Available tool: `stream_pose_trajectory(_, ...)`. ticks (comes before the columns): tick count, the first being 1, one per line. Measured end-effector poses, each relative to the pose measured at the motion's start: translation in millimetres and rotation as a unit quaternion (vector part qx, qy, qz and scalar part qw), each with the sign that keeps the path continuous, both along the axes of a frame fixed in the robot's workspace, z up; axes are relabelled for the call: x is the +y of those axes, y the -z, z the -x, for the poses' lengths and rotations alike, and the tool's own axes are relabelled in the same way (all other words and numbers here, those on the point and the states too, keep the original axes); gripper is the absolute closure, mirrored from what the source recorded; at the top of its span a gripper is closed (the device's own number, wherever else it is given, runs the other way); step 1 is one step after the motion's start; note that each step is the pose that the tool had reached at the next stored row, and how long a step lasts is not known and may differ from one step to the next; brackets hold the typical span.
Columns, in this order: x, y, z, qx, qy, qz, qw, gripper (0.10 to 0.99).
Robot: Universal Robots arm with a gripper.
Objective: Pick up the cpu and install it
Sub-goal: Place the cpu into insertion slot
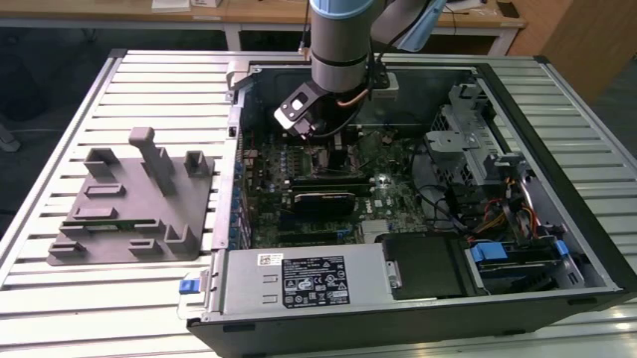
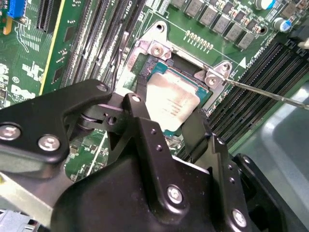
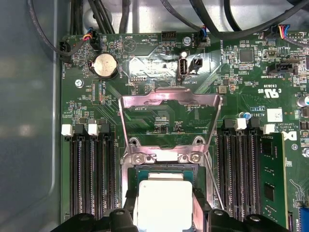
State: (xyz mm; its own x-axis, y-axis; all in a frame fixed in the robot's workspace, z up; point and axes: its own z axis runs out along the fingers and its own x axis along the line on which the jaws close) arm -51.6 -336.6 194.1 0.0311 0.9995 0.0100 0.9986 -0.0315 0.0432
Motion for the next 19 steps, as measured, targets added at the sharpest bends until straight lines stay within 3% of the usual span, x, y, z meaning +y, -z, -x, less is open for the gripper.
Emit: stream_pose_trajectory(19,-2.8,-0.4,-2.0,0.0,-0.008,-0.0001,1.0,0.553)
